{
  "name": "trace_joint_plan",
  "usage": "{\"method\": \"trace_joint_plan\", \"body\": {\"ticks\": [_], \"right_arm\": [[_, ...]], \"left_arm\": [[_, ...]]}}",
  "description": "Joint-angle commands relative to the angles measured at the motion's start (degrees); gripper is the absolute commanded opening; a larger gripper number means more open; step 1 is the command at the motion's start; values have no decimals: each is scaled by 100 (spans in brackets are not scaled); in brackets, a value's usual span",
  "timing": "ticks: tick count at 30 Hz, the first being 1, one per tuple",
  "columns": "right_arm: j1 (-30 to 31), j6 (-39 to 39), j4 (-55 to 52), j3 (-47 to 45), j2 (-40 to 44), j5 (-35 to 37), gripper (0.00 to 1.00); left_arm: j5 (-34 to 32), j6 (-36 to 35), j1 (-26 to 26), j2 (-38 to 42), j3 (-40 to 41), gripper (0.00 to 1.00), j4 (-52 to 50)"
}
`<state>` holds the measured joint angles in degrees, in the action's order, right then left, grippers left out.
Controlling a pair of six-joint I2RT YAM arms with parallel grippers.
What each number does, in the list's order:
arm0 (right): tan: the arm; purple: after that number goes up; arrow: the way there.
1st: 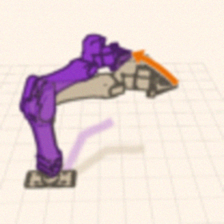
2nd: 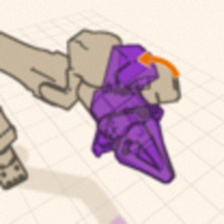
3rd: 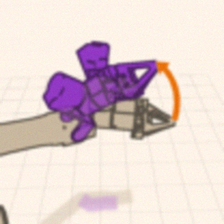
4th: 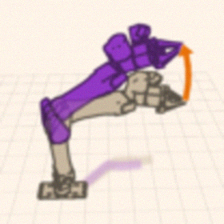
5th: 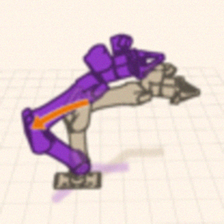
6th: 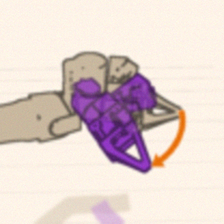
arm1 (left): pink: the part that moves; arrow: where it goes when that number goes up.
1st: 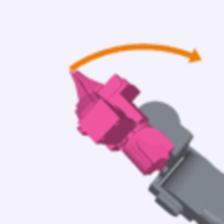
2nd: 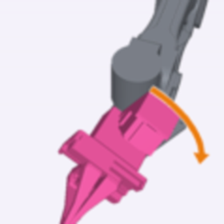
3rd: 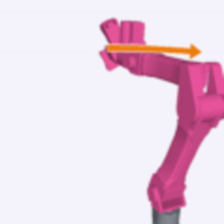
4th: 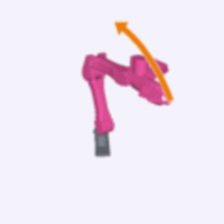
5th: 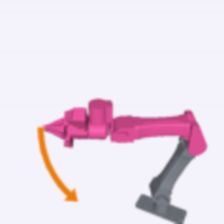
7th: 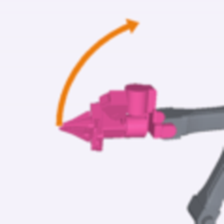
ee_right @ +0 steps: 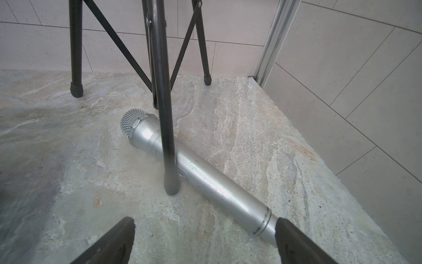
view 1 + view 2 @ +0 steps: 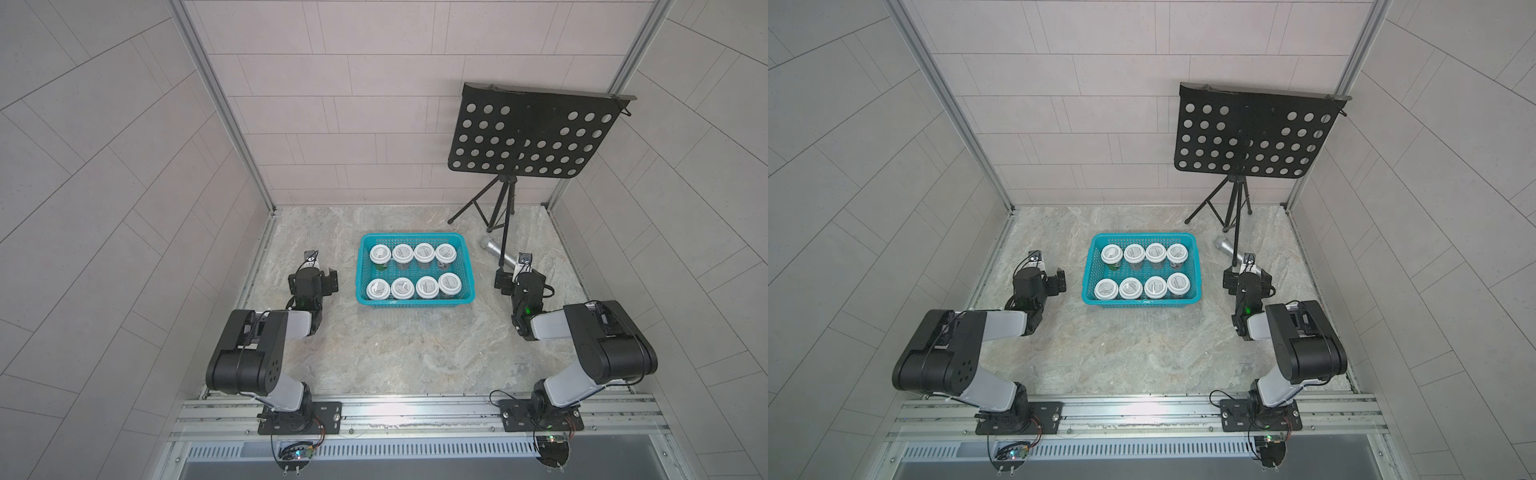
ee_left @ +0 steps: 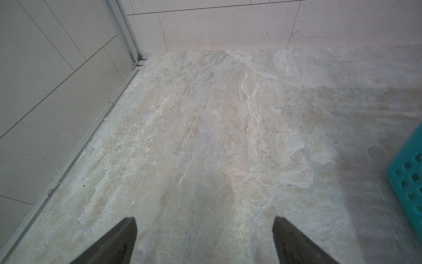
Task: Put the yogurt in the basket
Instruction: Reset both arms
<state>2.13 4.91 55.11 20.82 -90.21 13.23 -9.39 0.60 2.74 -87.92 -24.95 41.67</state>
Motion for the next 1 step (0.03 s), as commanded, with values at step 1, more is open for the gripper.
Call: {"method": "trace_joint_plan", "body": {"ticks": [1], "right_arm": [[-22, -25, -72, 6, 57, 21, 100]], "left_arm": [[-63, 63, -28, 18, -98, 100, -44]]}}
